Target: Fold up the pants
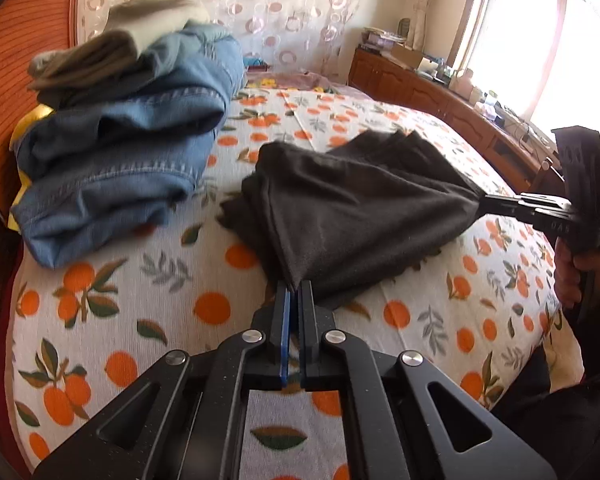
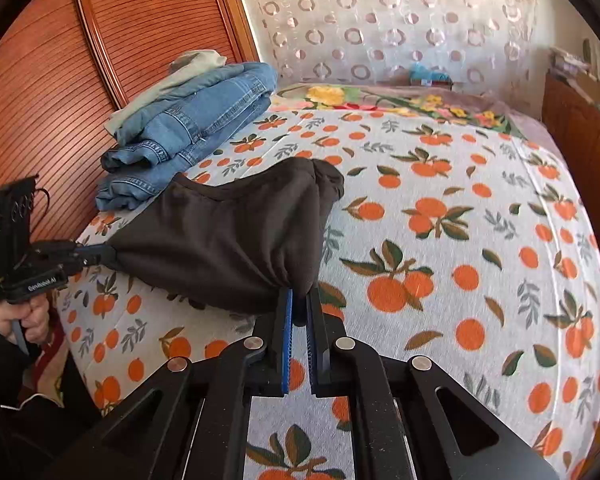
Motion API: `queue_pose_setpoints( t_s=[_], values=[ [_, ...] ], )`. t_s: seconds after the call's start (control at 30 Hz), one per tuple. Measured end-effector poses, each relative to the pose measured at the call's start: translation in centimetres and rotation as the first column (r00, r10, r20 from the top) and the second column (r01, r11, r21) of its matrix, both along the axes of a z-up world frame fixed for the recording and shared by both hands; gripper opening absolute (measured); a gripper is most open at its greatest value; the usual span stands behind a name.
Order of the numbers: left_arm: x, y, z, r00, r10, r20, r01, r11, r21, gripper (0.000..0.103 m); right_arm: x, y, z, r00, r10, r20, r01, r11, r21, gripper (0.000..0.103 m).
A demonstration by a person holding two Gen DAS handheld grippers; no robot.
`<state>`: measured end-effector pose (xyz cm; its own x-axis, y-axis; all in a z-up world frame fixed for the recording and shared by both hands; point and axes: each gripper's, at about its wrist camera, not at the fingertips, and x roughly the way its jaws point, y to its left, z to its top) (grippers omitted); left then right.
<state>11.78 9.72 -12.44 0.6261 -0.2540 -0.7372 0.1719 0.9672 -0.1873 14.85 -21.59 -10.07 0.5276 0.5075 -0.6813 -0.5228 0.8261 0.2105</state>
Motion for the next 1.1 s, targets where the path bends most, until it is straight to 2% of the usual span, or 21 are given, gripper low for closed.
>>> queue_pose_setpoints(
  t_s=[0.3,0.4,0.47,0.53,0.6,0.67,0.77,1.1],
  values=[
    [-0.3,-0.6,0.4,1.0,-0.004,-0.005,0.004,1.0,0.006,0.006,0.2,-1.1,0.9,0.999,-0.035,0.013,0.035,0.999,0.005,0.007],
    [0.1,-0.4,0.8,1.0,0.011,0.0,-0.011,1.0,0.012,0.015,0.6,-1.7,1.6,0.998,-0.054,0.033,0.054,0.999,-0.005,0.011],
    [0.6,-0.3,1.1,1.0,0.023,0.003,-0.023,1.0,0.019,0.024,0.9,-1.7,2.0,0.997,-0.056,0.044,0.057,0.998,-0.013,0.014],
    [1.3,-0.2,1.4,0.999,0.034,0.011,-0.034,0.999,0.02,0.038,1.5,-1.2,2.4,0.997,-0.054,0.058,0.055,0.998,-0.021,0.017],
    [1.9,-0.3,1.8,0.999,0.037,0.026,-0.038,0.999,0.013,0.044,2.1,-0.4,2.5,0.997,-0.045,0.068,0.047,0.999,-0.025,0.024],
    [2.6,-0.4,2.2,0.998,0.04,0.038,-0.04,0.999,0.008,0.044,2.8,0.6,2.7,0.997,-0.026,0.073,0.028,0.999,-0.027,0.03],
    [3.8,-0.7,2.6,0.998,0.037,0.048,-0.037,0.999,0.006,0.044,3.9,2.1,2.5,0.997,0.001,0.076,0.001,0.999,-0.033,0.033],
    [8.3,-1.3,1.7,0.999,0.034,0.017,-0.034,0.999,0.015,0.044,8.4,4.9,0.9,0.998,0.056,0.032,-0.055,0.997,-0.046,0.035]
  ],
)
